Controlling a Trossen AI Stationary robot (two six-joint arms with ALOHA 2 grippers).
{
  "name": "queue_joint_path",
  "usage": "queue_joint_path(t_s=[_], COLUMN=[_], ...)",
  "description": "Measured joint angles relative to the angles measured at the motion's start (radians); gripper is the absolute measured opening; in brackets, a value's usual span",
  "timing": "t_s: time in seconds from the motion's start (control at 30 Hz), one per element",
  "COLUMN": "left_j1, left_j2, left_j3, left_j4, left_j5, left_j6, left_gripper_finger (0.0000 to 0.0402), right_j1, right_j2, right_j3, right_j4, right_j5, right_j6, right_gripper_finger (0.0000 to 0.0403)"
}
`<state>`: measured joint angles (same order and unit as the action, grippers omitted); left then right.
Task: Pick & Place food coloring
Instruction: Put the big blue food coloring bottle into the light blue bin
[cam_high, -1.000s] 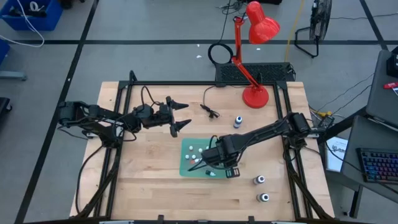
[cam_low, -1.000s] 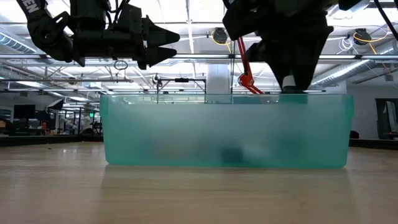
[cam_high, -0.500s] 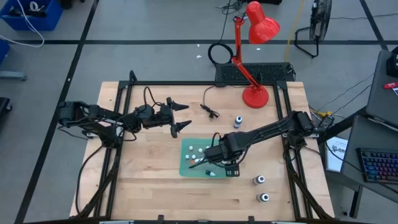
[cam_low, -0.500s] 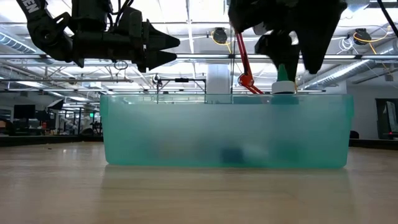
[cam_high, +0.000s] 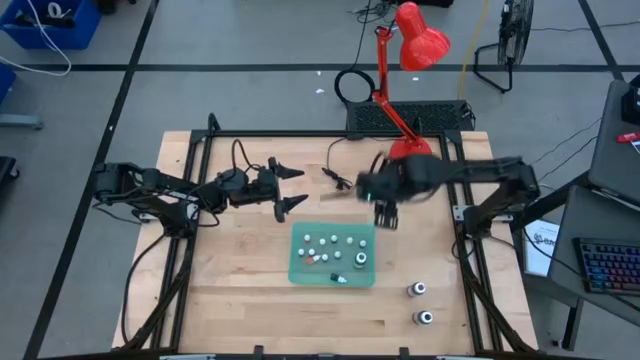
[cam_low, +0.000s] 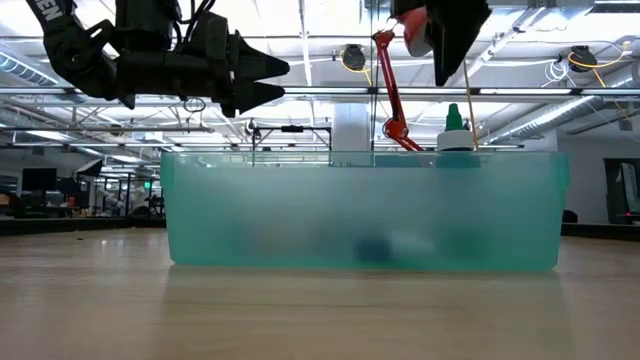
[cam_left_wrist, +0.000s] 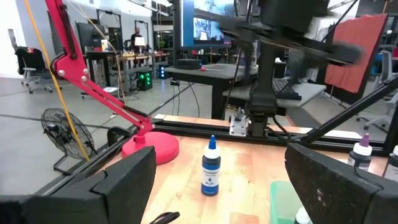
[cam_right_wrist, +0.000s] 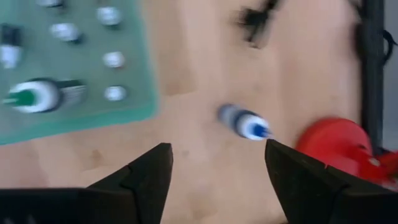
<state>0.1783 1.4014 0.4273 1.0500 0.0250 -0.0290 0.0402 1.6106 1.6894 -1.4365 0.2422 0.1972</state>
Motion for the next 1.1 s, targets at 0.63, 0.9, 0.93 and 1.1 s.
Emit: queue_joint_path(t_s=[0.63,0.9,0.93,1.1], left_j1=[0.333,0.423,0.418,0.360], left_j2=[-0.550,-1.039,-1.085,-1.269], left_j3=[-0.368,-0.359,-0.356,-0.351], left_j4=[-0.174,-0.868,-0.923,-1.058], left_j5=[0.330,0.333,0.293,0.173], left_j6=[-0.165,-0.166,-0.166,-0.170], left_gripper_finger=[0.0353,0.0353,0.0353,0.0353], right_j1=[-0.422,-0.430,-0.433,-0.460], right_j2=[-0.213,-0.263,-0.265,-0.265], right_j3=[-0.314,-0.388,-0.395,-0.434], right_j4=[0.288,0.348,0.355,0.385], right_j5=[-0.194,-0.195,-0.194,-0.194], right_j6=[-0.183,-0.193,-0.194,-0.218], right_gripper_finger=[0.0238,0.0238,0.0238,0.0238])
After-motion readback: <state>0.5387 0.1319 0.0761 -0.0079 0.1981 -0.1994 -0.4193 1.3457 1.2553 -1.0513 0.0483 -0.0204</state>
